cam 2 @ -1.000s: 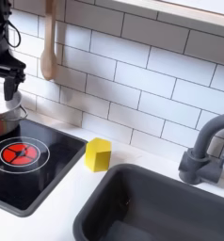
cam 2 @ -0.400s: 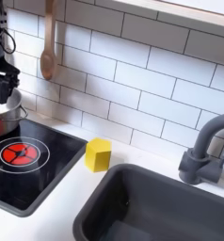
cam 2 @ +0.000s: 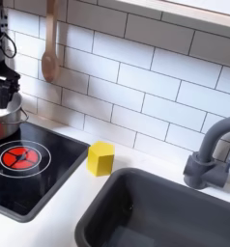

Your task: Slide pot right

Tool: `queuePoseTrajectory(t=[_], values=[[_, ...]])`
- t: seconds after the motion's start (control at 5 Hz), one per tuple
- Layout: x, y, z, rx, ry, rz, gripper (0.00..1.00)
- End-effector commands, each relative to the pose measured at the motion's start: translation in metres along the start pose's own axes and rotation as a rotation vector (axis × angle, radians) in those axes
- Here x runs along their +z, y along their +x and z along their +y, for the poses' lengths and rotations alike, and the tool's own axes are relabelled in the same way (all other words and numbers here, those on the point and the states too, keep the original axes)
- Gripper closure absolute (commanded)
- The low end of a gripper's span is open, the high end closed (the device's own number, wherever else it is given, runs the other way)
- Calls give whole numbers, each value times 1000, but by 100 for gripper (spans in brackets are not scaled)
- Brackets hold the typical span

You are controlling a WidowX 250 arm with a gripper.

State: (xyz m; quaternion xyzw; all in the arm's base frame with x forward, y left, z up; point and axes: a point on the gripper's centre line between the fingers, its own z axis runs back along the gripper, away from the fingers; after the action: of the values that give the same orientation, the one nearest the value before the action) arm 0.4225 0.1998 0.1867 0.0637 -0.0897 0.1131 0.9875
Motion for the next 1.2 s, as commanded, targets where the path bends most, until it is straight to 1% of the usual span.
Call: queuePoseTrajectory(t=[0.0, 0.2, 0.4, 0.6, 0.8, 1.0], values=[[-14, -2, -1, -4, -3, 40, 0], [-18, -1, -2, -8, -3, 50, 0], [-19, 0, -2, -10, -6, 51, 0], [-19, -2, -3, -20, -17, 51, 0], [-19, -5, -8, -38, -12, 58, 0], [-31, -10, -12, -43, -30, 84, 0]])
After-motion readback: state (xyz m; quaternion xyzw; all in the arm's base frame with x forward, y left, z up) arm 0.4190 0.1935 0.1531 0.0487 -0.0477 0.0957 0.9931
